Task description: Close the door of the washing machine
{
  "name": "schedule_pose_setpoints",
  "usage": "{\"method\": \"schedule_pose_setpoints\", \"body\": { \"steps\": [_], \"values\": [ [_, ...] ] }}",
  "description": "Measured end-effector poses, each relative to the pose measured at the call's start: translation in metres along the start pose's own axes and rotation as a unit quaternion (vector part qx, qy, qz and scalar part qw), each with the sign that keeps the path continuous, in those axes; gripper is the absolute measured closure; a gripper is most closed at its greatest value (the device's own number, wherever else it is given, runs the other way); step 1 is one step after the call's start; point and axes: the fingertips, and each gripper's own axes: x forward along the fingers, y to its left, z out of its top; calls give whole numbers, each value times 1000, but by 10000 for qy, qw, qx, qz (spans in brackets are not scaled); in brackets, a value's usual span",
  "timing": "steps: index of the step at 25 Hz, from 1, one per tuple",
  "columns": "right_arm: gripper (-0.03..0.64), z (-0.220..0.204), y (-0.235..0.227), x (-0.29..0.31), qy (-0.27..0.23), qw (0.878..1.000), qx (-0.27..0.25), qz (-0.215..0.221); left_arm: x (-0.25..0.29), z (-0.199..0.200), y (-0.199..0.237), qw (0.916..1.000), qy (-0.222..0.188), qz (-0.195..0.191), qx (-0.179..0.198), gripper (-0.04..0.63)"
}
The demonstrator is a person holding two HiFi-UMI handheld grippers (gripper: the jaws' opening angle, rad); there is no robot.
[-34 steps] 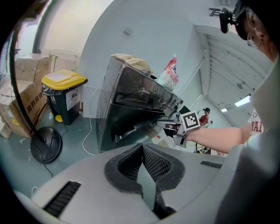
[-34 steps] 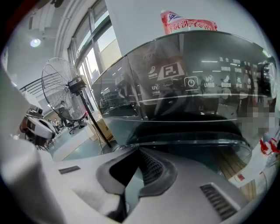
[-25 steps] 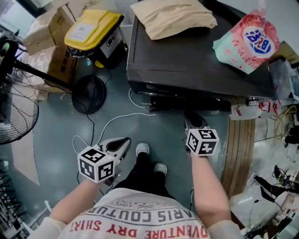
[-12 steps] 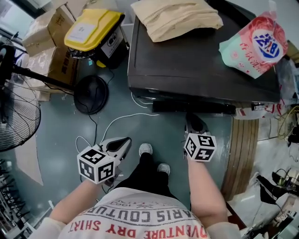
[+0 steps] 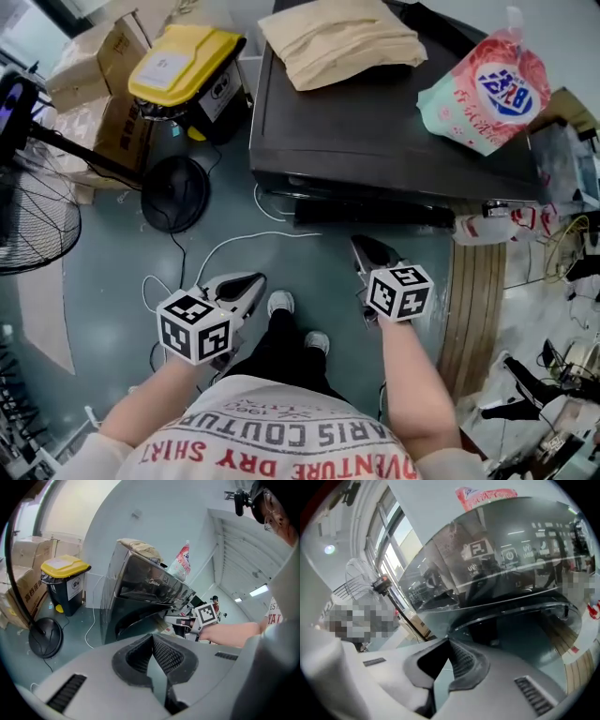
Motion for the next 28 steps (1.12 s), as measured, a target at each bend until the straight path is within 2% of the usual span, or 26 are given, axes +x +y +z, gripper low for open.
{"method": "schedule_pose_setpoints", "body": {
  "steps": [5,9,12,17,22,28],
  "values": [
    [597,0,60,-51,-100,9975,-89,699,-13,2,-25,9995,-318,-57,-26,568],
    [597,6,111,-103,-242,9899,-51,1395,-30,2,-65,9977,-611,-192,242,568],
    [597,22,136,-143,-561,9836,-191,1705,-42,9,-96,9945,-898,-318,424,568],
    [597,43,172,-224,-1183,9705,-524,2032,-79,17,-161,9859,-1402,-695,601,568],
    [597,58,186,-292,-1781,9605,-717,2016,-115,31,-223,9694,-1861,-1082,1177,568],
    [597,66,203,-344,-2157,9496,-1058,2011,-143,28,-274,9554,-2137,-1445,1437,568]
  ]
}}
